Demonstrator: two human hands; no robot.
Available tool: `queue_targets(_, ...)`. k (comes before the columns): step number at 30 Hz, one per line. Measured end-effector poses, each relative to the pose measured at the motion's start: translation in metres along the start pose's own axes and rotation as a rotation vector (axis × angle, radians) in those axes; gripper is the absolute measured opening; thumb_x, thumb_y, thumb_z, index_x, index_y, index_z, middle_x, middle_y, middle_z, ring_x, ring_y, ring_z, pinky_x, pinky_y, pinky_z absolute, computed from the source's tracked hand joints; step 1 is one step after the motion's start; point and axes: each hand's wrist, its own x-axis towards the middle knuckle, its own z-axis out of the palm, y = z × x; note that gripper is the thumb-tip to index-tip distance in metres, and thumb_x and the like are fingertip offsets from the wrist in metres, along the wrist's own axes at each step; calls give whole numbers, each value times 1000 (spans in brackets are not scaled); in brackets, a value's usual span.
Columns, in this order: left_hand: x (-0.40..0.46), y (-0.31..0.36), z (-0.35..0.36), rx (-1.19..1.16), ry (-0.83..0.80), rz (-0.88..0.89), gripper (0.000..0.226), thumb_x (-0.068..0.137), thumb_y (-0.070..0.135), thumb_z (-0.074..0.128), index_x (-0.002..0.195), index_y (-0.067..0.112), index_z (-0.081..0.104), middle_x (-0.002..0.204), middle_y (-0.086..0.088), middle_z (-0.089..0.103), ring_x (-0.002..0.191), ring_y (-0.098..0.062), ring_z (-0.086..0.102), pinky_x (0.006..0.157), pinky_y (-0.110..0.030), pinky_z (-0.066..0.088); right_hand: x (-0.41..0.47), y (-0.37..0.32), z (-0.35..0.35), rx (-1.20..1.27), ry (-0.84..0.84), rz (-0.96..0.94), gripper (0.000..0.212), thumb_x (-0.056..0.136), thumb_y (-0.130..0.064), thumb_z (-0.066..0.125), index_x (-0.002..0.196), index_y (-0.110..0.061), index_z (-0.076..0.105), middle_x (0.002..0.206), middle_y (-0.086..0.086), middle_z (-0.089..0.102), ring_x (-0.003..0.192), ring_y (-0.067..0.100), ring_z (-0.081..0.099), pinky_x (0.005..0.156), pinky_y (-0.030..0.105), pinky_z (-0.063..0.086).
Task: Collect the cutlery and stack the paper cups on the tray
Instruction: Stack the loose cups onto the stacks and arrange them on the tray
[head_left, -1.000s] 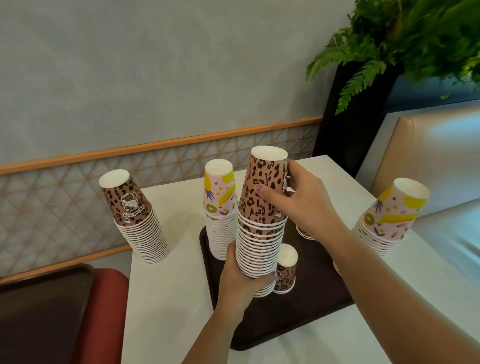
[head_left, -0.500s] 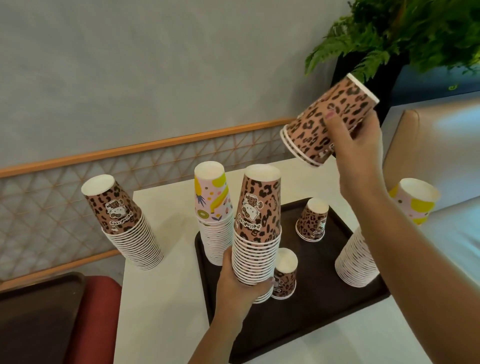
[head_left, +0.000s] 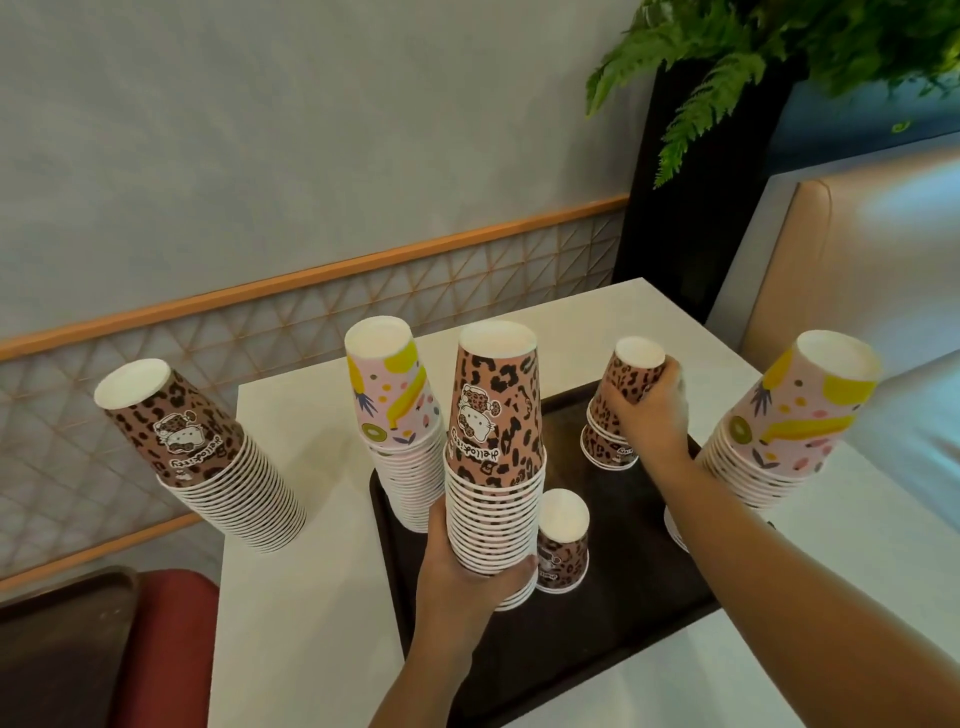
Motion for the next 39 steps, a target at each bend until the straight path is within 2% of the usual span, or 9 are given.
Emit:
queue_targets(4,0,1,0,5,2,4,85,52,19,89,116,46,40,124,16,54,119,-9,51,94,-28,50,-11,3,-1,3,-40,31,75,79,-24,71,139,-9,28,142,13,36,130,28,38,102,32,37)
queue_targets(7,-1,5,0,-14,-9,-2,85,50,21,88,117,45,40,124,15,54,119,-10,51,94,-27,49,-34,-32,-16,119,32,-212,59,86,-34,61,136,-13,37,139,3,42,128,14,41,101,16,32)
queue_targets(9,-2,6,-1,-20,-14,7,86,45,30,86,117,45,41,124,15,54,119,-9,51,92,-22,49,-53,-61,-30,246,-140,-344,50,88,-43,53,130,-18,43,132,-6,50,122,5,47,99,16,38)
queue_targets(12,-4,7,-2,-35,-10,6,86,41,36,84,117,45,43,122,14,56,118,-9,53,92,-23,50,-80,-95,-48,294,-512,-377,60,82,-57,53,132,-26,41,128,-13,53,119,1,50,95,19,44)
queue_targets(15,-7,8,-1,-25,-15,6,85,47,23,87,115,46,42,120,13,57,116,-10,53,92,-26,50,-94,-107,-54,243,-631,-344,68,69,-52,66,128,-30,42,113,-20,59,106,-4,57,85,14,48)
queue_targets(18,-12,12,1,-19,-24,3,84,54,9,89,111,48,41,117,17,55,112,-7,53,88,-19,48,-98,-108,-55,213,-586,-326,59,71,-38,73,123,-26,48,110,-15,63,102,0,60,85,18,50)
queue_targets(28,-18,18,0,-13,-40,-16,81,56,9,87,109,48,40,115,19,54,108,-7,54,83,-19,47,-98,-121,-70,250,-423,-325,49,74,-41,68,117,-25,49,105,-17,61,100,-2,59,80,17,51)
queue_targets(34,-22,16,-1,-14,-51,-21,82,55,6,87,110,45,41,114,20,54,108,-6,53,80,-14,45,-82,-133,-84,546,-350,-215,57,74,-45,66,118,-12,54,112,1,67,102,13,65,91,38,53)
queue_targets(39,-24,10,-6,32,-25,35,84,53,5,88,111,43,40,113,24,51,106,1,52,76,-3,46,-46,-127,-91,671,-60,-175,58,74,-44,65,119,-9,52,114,2,65,104,13,64,91,33,52)
